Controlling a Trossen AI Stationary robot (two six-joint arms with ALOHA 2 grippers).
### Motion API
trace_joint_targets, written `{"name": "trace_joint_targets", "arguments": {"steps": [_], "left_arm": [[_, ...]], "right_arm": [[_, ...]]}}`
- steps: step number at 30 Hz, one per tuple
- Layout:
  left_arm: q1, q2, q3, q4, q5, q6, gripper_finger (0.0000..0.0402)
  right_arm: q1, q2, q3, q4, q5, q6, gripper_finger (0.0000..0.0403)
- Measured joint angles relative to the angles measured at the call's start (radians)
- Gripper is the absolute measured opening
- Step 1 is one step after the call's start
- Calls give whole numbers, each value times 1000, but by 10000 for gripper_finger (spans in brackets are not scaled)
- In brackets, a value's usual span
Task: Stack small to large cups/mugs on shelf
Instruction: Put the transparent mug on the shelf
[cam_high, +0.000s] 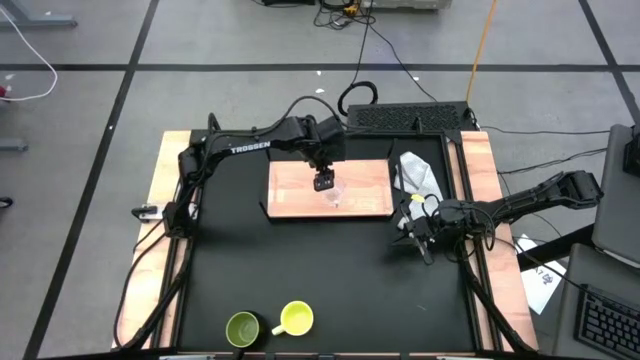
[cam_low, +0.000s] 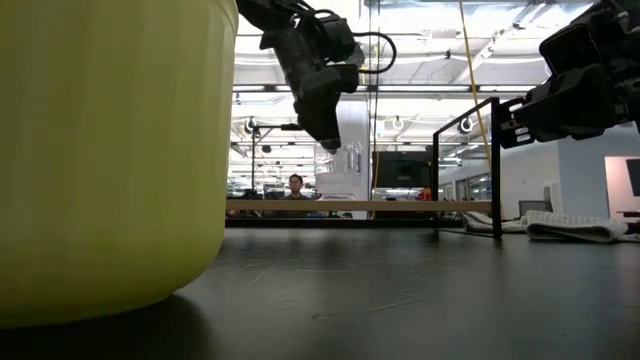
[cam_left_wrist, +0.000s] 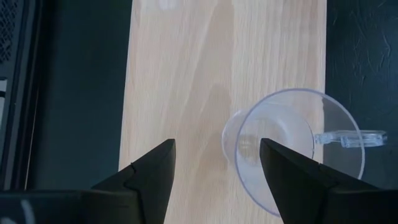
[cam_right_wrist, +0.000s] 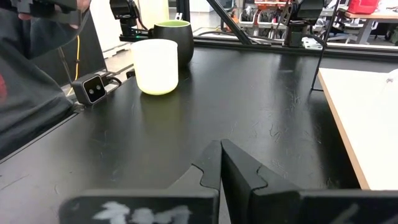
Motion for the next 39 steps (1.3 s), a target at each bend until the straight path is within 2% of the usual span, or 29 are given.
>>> {"name": "trace_joint_targets", "arguments": {"steps": [19, 22, 39], "left_arm": [[-3, 48, 0, -15, 2, 26, 236], [-2, 48, 0, -14, 2, 30, 226], [-1, 48, 0, 2, -6, 60, 11]], "right_arm": [[0, 0, 0, 0, 0, -8, 0], [0, 0, 0, 0, 0, -17, 0], [0, 0, 0, 0, 0, -17, 0]]}}
